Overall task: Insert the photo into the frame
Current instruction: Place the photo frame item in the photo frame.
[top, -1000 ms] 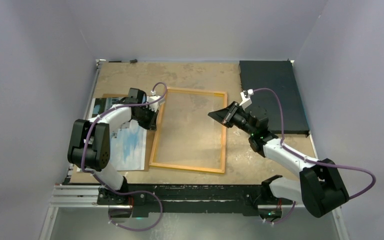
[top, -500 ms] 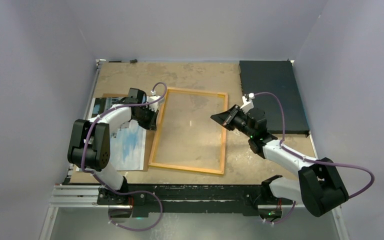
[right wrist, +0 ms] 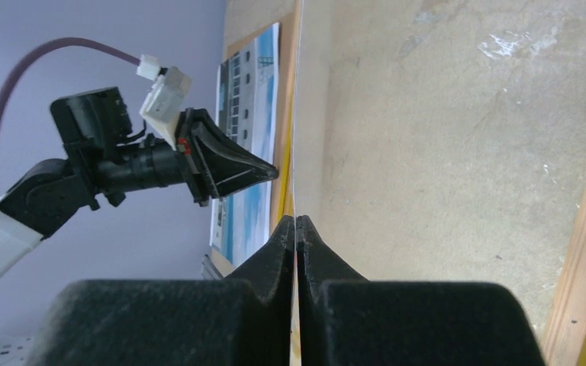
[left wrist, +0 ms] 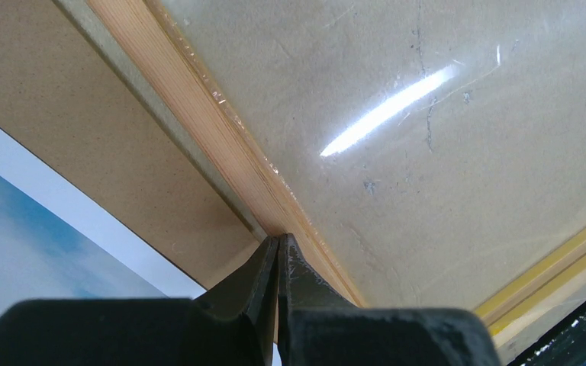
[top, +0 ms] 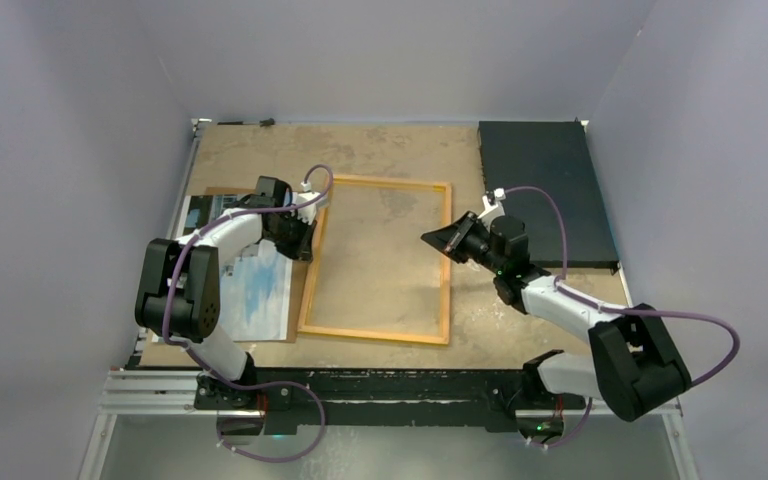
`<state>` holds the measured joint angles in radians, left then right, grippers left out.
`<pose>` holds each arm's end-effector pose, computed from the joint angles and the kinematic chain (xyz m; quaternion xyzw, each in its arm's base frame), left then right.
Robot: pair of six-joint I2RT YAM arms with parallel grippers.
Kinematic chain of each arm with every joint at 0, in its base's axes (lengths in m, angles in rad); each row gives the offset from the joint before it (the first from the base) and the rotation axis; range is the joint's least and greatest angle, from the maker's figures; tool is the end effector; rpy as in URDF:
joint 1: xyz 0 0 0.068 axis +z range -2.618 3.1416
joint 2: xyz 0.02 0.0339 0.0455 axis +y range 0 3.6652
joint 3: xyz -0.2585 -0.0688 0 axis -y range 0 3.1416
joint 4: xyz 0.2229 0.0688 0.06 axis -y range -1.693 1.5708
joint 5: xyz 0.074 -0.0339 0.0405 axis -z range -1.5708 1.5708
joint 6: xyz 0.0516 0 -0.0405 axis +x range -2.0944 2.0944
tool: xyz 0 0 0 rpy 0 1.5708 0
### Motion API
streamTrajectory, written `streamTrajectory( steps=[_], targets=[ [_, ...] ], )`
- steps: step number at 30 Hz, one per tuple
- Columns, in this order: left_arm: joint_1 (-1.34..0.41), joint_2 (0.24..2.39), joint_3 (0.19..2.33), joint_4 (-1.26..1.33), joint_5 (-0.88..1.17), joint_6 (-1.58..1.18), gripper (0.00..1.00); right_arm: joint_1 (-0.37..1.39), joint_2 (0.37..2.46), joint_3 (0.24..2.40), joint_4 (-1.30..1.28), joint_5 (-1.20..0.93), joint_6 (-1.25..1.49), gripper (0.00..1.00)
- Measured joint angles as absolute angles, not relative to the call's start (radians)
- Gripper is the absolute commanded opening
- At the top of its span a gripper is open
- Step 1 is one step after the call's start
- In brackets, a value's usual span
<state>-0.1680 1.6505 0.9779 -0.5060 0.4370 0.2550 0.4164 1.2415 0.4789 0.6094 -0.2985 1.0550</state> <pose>0.2906 -0.0714 0.1677 0.2423 0.9273 -0.2041 0.1993 0.2325 0.1194 0.2287 0.1437 0.7431 0.5157 0.4014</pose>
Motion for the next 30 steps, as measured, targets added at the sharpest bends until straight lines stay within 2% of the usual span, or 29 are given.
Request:
streamTrajectory(
  steps=[30],
  targets=[
    [-0.166,1.623,0.939,-0.459,0.432,0.266,0.0,0.418,1.334,0.492,0.572,-0.258,1.056,0.0]
  ],
)
